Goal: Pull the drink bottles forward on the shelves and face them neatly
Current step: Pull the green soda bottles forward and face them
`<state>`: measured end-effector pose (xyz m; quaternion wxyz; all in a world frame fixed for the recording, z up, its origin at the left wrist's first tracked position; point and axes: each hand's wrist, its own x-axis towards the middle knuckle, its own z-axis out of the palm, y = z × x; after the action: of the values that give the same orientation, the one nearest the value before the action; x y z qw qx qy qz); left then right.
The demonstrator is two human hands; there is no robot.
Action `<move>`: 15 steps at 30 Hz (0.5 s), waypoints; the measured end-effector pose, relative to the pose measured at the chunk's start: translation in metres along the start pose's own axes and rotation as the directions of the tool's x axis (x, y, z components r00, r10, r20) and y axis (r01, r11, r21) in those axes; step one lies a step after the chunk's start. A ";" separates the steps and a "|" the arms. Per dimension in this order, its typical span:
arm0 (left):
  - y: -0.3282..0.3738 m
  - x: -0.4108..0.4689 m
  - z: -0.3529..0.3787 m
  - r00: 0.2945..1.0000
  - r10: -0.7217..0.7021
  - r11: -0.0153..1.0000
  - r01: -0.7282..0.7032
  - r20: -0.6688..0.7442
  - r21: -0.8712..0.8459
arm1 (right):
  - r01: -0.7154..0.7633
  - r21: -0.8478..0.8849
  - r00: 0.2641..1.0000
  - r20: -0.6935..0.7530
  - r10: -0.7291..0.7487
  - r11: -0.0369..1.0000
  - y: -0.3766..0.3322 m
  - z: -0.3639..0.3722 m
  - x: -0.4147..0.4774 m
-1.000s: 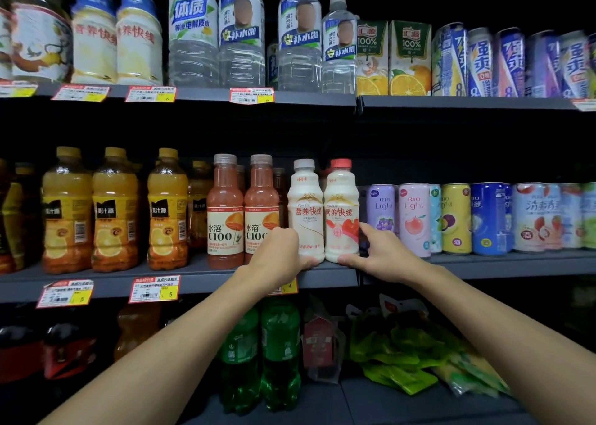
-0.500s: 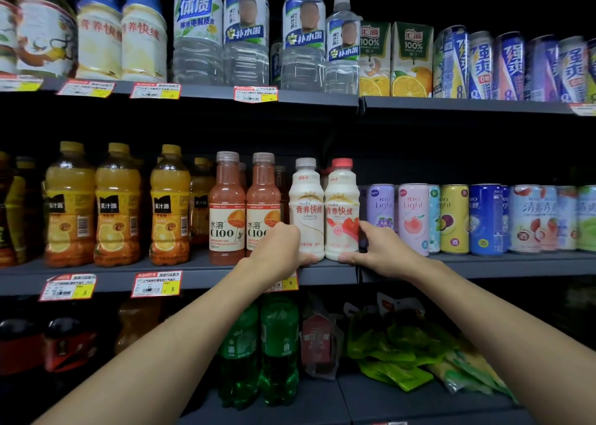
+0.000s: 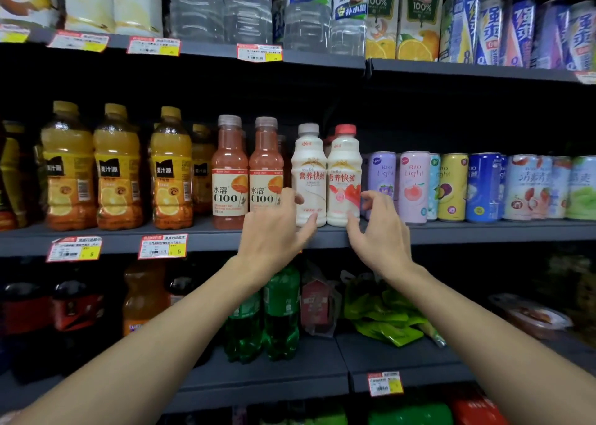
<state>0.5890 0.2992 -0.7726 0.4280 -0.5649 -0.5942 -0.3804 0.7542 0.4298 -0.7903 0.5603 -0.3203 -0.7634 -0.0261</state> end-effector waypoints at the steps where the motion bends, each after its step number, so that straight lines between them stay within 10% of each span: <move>1: 0.001 -0.009 -0.001 0.999 0.019 1.000 -0.019 -0.041 -0.003 | 0.014 0.031 0.999 -0.037 -0.013 0.999 -0.004 0.002 -0.009; 8: -0.008 -0.083 0.013 0.987 0.076 0.987 -0.094 -0.139 -0.129 | 0.105 0.151 0.986 -0.146 -0.083 0.983 -0.022 0.031 -0.078; 15: -0.049 -0.173 0.031 0.991 -0.132 0.990 0.133 0.010 -0.048 | 0.074 0.117 0.992 0.092 -0.085 0.990 -0.017 0.084 -0.151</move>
<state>0.5373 0.2650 -0.9443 0.3860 -0.5357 -0.6225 -0.4202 0.6998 0.3801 -0.9477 0.5384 -0.2581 -0.8021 0.0103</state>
